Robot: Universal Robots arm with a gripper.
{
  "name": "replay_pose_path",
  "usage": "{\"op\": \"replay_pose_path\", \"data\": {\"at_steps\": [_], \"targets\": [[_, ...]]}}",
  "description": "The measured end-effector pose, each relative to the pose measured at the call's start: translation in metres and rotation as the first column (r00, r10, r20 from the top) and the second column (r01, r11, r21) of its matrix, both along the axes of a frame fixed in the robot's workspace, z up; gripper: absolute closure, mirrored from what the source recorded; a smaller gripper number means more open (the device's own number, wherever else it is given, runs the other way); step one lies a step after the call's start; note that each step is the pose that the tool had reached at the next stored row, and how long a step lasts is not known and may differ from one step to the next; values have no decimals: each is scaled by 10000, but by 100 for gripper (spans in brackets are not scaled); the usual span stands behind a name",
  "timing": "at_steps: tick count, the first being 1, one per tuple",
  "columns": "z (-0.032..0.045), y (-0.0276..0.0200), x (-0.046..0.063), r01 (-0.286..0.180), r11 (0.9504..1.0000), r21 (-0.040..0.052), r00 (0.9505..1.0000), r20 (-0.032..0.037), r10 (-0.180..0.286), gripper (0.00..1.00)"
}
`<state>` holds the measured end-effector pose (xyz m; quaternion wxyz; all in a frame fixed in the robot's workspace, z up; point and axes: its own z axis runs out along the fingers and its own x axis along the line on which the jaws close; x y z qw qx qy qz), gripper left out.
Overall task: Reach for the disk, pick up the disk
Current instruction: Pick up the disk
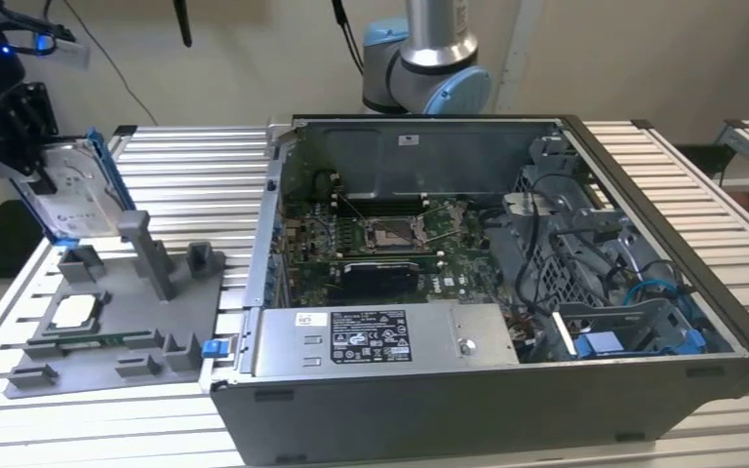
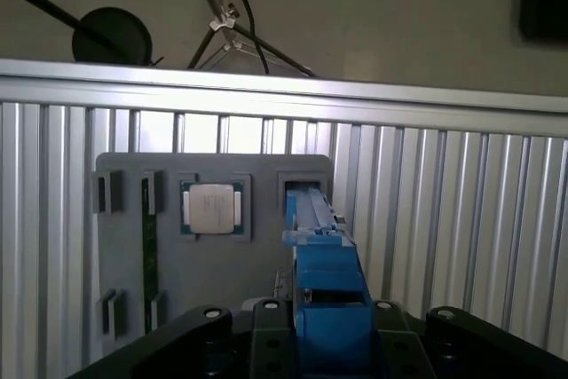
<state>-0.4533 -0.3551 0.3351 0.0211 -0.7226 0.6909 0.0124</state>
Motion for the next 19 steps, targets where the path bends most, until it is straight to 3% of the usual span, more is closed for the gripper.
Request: {"op": "replay_pose_path", "data": {"at_steps": [14,19], "targets": [[278,0,0,-1,10000,0,10000,-9,1,100],[330,0,0,0,10000,1,10000,-19,0,100]]}}
